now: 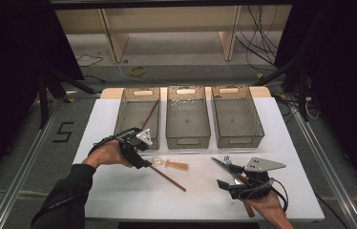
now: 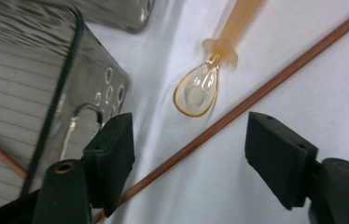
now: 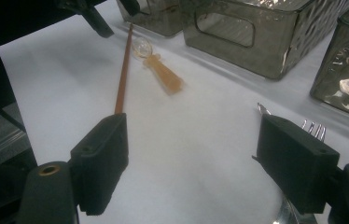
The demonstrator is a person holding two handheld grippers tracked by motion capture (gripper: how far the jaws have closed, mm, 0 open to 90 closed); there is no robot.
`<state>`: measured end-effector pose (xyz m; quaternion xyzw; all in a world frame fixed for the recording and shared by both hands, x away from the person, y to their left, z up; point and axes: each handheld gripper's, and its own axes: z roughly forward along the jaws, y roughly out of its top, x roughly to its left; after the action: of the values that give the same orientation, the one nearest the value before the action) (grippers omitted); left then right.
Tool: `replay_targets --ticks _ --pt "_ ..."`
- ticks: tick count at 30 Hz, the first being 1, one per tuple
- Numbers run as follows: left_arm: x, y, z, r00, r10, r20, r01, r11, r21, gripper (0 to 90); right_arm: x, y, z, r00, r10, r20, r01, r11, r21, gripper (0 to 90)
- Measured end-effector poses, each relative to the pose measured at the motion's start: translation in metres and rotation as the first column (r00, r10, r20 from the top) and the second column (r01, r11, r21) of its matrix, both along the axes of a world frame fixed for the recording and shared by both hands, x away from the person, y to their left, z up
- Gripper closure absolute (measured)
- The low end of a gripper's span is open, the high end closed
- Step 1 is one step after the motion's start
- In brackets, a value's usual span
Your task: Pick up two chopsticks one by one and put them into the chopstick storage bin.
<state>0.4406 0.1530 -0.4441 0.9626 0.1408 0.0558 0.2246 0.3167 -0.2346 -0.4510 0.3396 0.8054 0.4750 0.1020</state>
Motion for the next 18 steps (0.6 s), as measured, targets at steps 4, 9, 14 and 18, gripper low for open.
replay_targets --ticks 4,9,14,18 --pt "0.004 -0.002 -0.007 0.9994 -0.026 -0.023 0.027 0.9993 0.026 35.6 0.000 0.000 0.000 1.0000 -0.001 -0.002 0.001 1.0000 0.000 25.8" --pt "0.006 -0.008 -0.015 0.9974 -0.053 -0.049 0.056 0.9960 0.069 38.9 0.000 0.000 0.000 1.0000 0.000 -0.004 0.000 1.0000 0.000 25.9" --pt "0.008 -0.009 -0.018 0.9953 -0.070 -0.066 0.076 0.9923 0.097 42.0 0.000 0.000 0.000 1.0000 0.001 -0.005 -0.001 1.0000 0.000 25.9" --pt "0.009 -0.011 -0.020 0.9947 -0.075 -0.070 0.082 0.9918 0.098 43.1 0.000 0.000 0.000 1.0000 0.002 -0.006 -0.002 1.0000 -0.001 25.9"
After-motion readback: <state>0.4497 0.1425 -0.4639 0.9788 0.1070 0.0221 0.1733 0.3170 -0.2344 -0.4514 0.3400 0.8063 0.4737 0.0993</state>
